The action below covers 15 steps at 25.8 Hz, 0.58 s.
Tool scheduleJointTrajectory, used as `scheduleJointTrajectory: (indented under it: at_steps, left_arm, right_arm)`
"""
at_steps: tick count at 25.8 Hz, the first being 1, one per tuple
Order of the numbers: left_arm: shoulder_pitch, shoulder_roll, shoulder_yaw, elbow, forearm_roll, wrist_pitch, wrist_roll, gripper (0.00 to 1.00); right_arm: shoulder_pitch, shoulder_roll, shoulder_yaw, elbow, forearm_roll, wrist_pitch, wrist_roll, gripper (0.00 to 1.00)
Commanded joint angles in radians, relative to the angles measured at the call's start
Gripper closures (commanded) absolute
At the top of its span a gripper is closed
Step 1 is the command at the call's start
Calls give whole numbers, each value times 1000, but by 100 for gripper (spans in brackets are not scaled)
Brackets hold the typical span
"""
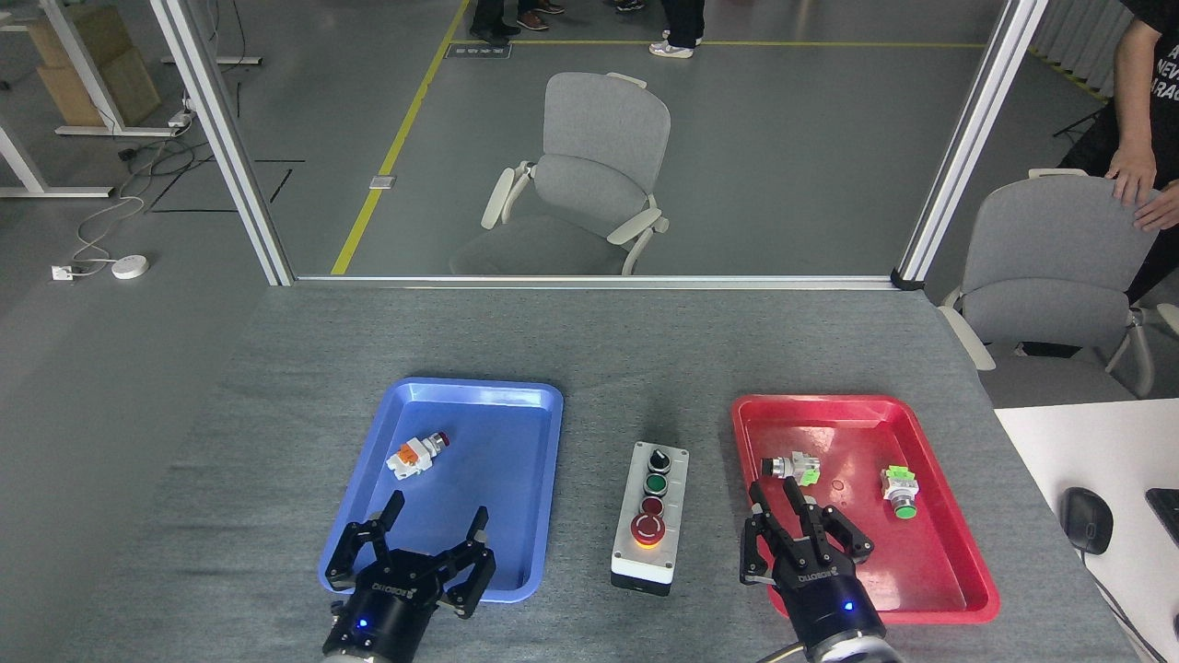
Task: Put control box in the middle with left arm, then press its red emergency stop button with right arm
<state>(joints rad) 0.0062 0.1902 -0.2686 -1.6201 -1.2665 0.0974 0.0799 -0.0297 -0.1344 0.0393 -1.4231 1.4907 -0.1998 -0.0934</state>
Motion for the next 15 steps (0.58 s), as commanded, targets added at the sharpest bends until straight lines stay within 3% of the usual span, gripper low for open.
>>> scheduleJointTrajectory:
  at_steps: [1,7,15]
  left_arm:
    - [-8,5,227,40,137,-104,0,2]
    - [-149,6,279,216,162,-99,31,2]
    - [-192,-3,289,236,159,-28,51,2]
  right_arm:
    - [-6,10,56,4,26,-21,-3,100]
    - [-9,45,134,9,34,10,69,100]
    - [-29,95,162,70,111,16,83,100]
